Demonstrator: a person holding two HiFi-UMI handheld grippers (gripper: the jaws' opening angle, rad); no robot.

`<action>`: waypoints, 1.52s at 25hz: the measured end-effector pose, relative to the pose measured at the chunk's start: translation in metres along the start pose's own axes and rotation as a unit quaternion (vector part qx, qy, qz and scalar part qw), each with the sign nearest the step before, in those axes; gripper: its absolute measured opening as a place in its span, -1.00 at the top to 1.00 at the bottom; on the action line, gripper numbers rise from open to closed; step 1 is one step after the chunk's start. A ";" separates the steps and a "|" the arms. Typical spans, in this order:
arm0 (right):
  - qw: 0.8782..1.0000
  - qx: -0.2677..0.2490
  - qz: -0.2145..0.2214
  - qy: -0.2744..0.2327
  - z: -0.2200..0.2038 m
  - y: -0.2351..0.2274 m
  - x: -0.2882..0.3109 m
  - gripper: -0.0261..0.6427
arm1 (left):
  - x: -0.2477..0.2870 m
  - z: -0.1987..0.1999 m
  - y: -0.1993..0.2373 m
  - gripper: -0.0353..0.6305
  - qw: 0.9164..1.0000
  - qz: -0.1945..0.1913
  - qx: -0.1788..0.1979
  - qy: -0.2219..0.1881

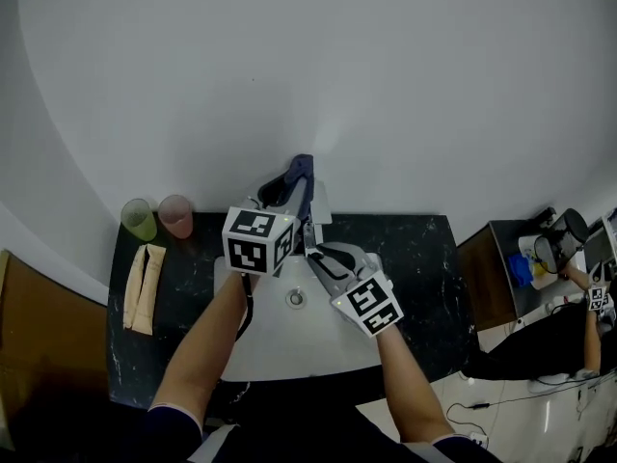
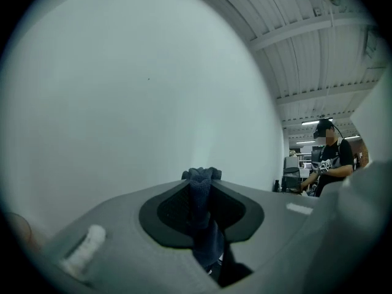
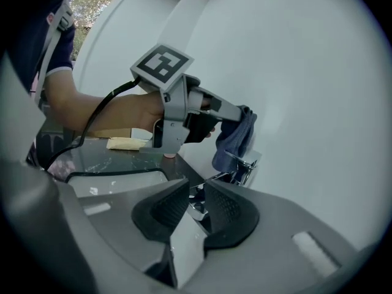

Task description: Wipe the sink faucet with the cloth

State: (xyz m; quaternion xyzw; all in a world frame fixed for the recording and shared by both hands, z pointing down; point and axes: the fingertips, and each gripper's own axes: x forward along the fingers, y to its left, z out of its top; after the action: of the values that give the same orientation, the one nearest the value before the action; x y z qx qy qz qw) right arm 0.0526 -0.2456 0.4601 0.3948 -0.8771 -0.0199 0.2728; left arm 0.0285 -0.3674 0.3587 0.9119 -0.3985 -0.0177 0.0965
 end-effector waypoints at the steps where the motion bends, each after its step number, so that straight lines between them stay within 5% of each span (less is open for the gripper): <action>1: 1.000 0.001 0.001 0.002 -0.001 0.000 0.001 0.68 | 0.003 -0.007 0.001 0.68 1.000 0.001 -0.006 0.005; 16: 0.999 0.041 0.004 -0.022 -0.001 0.001 -0.001 0.80 | 0.020 -0.124 0.029 0.69 0.985 0.011 -0.142 0.097; 26: 0.999 0.046 0.007 -0.027 0.000 0.000 -0.002 0.80 | 0.024 -0.159 0.036 0.69 0.979 0.039 -0.122 0.160; 38: 0.999 0.043 0.009 -0.018 -0.003 -0.001 -0.002 0.81 | 0.006 -0.176 0.016 0.70 0.971 0.006 -0.085 0.222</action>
State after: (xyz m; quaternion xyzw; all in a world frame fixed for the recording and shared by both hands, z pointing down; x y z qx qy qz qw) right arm 0.0563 -0.2446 0.4614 0.3982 -0.8852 0.0129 0.2403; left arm 0.0400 -0.3539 0.5346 0.8792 -0.3695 0.1517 0.2598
